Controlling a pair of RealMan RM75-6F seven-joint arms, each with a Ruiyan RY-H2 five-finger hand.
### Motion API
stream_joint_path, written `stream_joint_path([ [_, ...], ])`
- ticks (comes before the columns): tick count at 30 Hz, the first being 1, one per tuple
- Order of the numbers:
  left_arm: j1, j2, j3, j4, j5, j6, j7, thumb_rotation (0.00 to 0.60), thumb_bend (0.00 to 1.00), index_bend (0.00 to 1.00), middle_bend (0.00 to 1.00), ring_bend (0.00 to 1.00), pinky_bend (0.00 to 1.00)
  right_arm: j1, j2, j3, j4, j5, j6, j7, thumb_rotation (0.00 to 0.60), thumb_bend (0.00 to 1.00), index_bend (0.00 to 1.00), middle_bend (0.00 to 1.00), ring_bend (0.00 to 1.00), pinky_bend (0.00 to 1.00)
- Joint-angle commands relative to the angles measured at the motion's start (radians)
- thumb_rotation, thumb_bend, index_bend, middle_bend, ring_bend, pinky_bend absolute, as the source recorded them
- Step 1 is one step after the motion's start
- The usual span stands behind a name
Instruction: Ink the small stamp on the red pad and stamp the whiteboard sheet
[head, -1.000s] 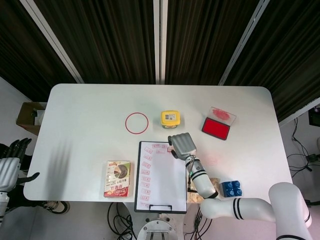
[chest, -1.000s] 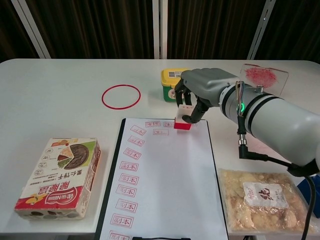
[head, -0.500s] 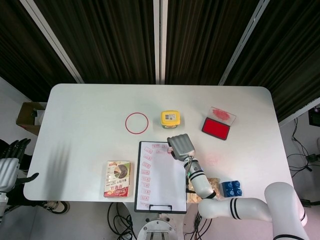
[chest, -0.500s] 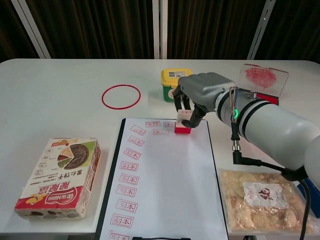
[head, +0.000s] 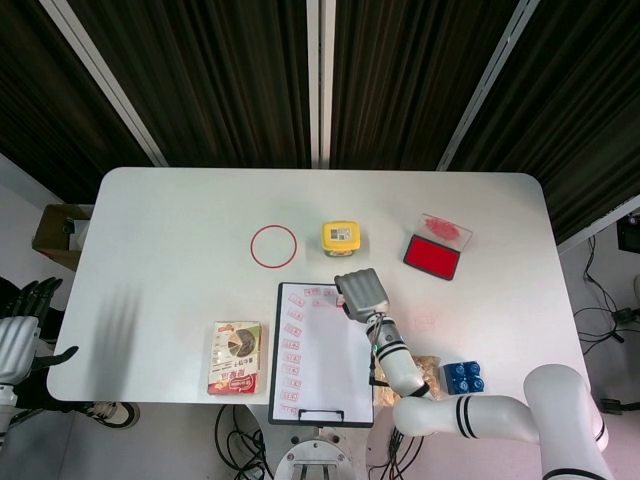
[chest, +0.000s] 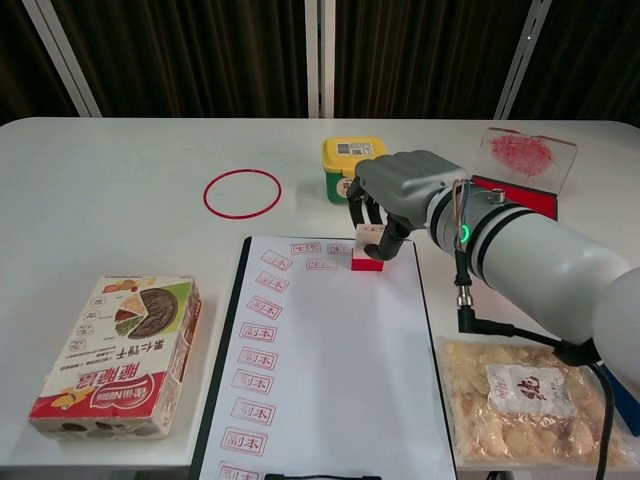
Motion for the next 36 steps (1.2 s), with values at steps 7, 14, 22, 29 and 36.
stream_joint_path([
  [7,0.004,0.002,0.000,0.003,-0.001,0.003,-0.005,0.600,0.00,0.05,0.06,0.05,0.16,-0.002,-0.018,-0.007,0.022,0.001,-0.006,0.000,0.600,0.53,1.00,0.95,0.97,1.00],
  [14,0.006,0.002,-0.002,0.008,-0.003,0.007,-0.013,0.600,0.00,0.05,0.06,0.05,0.16,-0.004,-0.031,-0.017,0.041,0.000,-0.009,-0.010,0.600,0.53,1.00,0.95,0.97,1.00],
  [22,0.005,0.000,-0.003,0.012,-0.002,0.004,-0.016,0.600,0.00,0.05,0.06,0.05,0.16,-0.004,-0.040,-0.015,0.054,-0.003,-0.015,-0.011,0.600,0.53,1.00,0.95,0.97,1.00],
  [29,0.008,0.004,-0.005,0.009,-0.003,0.008,-0.015,0.600,0.00,0.05,0.06,0.05,0.16,-0.009,-0.029,-0.002,0.037,-0.024,-0.009,0.007,0.600,0.53,1.00,0.95,0.97,1.00],
  [36,0.007,0.008,-0.005,-0.002,0.000,0.011,-0.005,0.600,0.00,0.05,0.06,0.05,0.16,-0.040,0.054,0.019,-0.096,-0.091,0.054,0.047,0.600,0.53,1.00,0.95,0.97,1.00],
])
